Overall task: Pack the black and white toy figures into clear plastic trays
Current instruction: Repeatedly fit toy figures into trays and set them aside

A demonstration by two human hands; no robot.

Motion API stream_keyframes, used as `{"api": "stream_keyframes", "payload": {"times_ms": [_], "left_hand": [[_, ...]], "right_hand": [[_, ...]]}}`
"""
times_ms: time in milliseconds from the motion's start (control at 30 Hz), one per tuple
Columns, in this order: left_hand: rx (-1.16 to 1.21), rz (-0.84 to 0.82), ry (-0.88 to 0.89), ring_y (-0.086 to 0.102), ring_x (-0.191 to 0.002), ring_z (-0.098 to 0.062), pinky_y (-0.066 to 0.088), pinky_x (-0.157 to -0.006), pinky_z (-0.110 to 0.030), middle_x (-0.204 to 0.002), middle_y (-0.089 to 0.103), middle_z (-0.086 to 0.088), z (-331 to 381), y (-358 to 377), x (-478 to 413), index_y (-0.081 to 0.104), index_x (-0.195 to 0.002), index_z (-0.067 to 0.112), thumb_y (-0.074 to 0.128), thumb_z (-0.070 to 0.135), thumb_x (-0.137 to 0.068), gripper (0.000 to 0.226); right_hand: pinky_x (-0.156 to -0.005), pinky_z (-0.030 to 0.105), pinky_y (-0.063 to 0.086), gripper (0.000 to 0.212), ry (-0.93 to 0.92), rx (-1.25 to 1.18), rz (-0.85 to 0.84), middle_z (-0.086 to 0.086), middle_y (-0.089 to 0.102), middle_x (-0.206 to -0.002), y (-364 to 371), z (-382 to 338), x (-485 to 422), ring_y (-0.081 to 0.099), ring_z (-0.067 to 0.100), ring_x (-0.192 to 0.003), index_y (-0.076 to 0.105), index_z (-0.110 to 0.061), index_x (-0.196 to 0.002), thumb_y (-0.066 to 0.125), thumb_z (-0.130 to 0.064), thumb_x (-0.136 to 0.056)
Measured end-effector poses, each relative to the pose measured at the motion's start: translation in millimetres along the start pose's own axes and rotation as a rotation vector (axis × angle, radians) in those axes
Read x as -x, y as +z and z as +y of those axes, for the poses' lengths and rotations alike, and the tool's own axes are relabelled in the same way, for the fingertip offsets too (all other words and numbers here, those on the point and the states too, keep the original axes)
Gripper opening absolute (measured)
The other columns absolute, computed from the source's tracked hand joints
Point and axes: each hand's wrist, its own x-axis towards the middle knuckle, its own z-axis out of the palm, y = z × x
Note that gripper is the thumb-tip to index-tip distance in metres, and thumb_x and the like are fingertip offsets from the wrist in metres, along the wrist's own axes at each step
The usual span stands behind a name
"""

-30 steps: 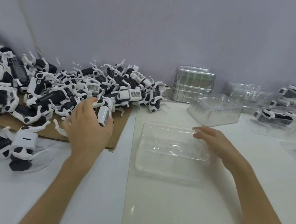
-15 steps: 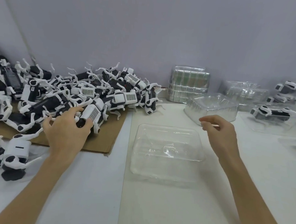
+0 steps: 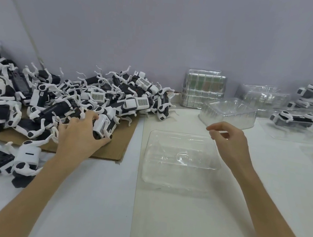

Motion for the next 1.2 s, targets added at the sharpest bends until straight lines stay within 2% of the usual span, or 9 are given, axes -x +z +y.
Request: {"api": "stream_keyframes", "payload": {"times_ms": [167, 367, 500, 567, 667, 800, 900, 1067, 1200], "left_hand": [[0.272, 0.116, -0.051, 0.063, -0.098, -0.030, 0.032, -0.099, -0.046, -0.100, 0.070, -0.005, -8.4, 6.1, -2.1, 0.054, -0.120, 0.026, 0.080, 0.037, -0.078, 0.051], [0.687, 0.576, -0.108, 0.062, -0.104, -0.021, 0.044, -0.099, -0.058, -0.112, 0.065, -0.002, 1.7, 9.8, 5.1, 0.051, -0.120, 0.018, 0.075, 0.033, -0.082, 0.047], [0.831, 0.757, -0.019, 0.057, -0.104, 0.000, 0.047, -0.097, -0.025, -0.121, 0.058, 0.000, 35.1, -11.4, 9.8, 0.038, -0.114, 0.040, 0.075, 0.030, -0.084, 0.048], [0.916, 0.770, 0.036, 0.056, -0.104, 0.009, 0.041, -0.087, -0.005, -0.117, 0.053, 0.008, 57.0, -23.7, 11.7, 0.035, -0.115, 0.031, 0.077, 0.022, -0.082, 0.054], [1.121, 0.649, -0.021, 0.058, -0.102, 0.013, 0.046, -0.082, -0.006, -0.116, 0.051, 0.016, 88.8, -34.6, 13.2, 0.035, -0.117, 0.019, 0.081, 0.013, -0.078, 0.060], [1.581, 0.197, -0.281, 0.069, -0.097, -0.011, 0.059, -0.072, -0.023, -0.122, 0.058, -0.004, 129.0, -32.1, 20.0, 0.036, -0.118, 0.019, 0.084, 0.008, -0.074, 0.066], [1.468, 0.086, -0.249, 0.067, -0.092, -0.001, 0.057, -0.078, -0.022, -0.115, 0.060, 0.000, 153.8, -21.5, 37.5, 0.038, -0.114, 0.021, 0.087, 0.016, -0.071, 0.066], [1.464, -0.071, -0.048, 0.070, -0.089, -0.004, 0.055, -0.074, -0.023, -0.105, 0.065, 0.004, 170.0, -6.8, 66.2, 0.049, -0.101, 0.025, 0.079, 0.037, -0.077, 0.040], [1.367, -0.112, 0.180, 0.070, -0.091, -0.009, 0.052, -0.079, -0.018, -0.095, 0.072, 0.005, 154.0, -12.3, 62.7, 0.061, -0.094, 0.019, 0.054, 0.036, -0.096, 0.019]], "right_hand": [[-0.064, 0.001, 0.039, 0.022, -0.008, 0.014, 0.004, -0.014, 0.070, -0.089, -0.1, -1.8, 0.5, 0.064, 0.016, -0.084, 0.072, -0.023, -0.083, 0.060, -0.006, -0.089], [-0.065, 0.003, 0.040, 0.022, -0.039, 0.013, 0.042, -0.016, 0.069, -0.088, 1.0, -4.5, 2.0, 0.065, 0.014, -0.083, 0.072, -0.023, -0.082, 0.060, -0.006, -0.089], [-0.063, 0.009, 0.043, 0.024, -0.096, -0.037, 0.088, -0.015, 0.070, -0.083, 3.3, -10.2, 5.0, 0.066, 0.014, -0.078, 0.070, -0.024, -0.080, 0.062, -0.004, -0.089], [-0.063, 0.014, 0.047, 0.025, -0.175, -0.042, 0.117, -0.013, 0.070, -0.083, 5.1, -14.8, 8.8, 0.066, 0.013, -0.076, 0.069, -0.025, -0.082, 0.063, -0.001, -0.088], [-0.067, 0.022, 0.051, 0.030, -0.366, -0.020, 0.114, -0.009, 0.069, -0.089, 8.6, -20.7, 16.5, 0.065, 0.010, -0.077, 0.068, -0.023, -0.099, 0.068, 0.003, -0.084], [-0.080, 0.021, 0.050, 0.066, -0.597, 0.031, -0.055, -0.008, 0.059, -0.123, 21.5, -24.7, 27.3, 0.064, 0.011, -0.101, 0.051, -0.026, -0.135, 0.081, -0.014, -0.077], [-0.098, 0.017, 0.044, 0.086, -0.703, 0.118, -0.156, -0.010, 0.040, -0.145, 33.8, -27.5, 33.5, 0.052, 0.011, -0.126, 0.039, -0.023, -0.149, 0.084, -0.024, -0.076], [-0.096, 0.020, 0.046, 0.051, -0.766, 0.079, 0.003, 0.005, 0.055, -0.127, 31.4, -31.2, 33.3, 0.055, 0.007, -0.119, 0.063, -0.010, -0.124, 0.081, -0.012, -0.076], [-0.085, 0.028, 0.056, 0.033, -0.566, -0.108, 0.118, -0.003, 0.067, -0.107, 23.3, -36.0, 31.2, 0.066, 0.015, -0.103, 0.068, -0.015, -0.110, 0.076, -0.015, -0.078]]}}
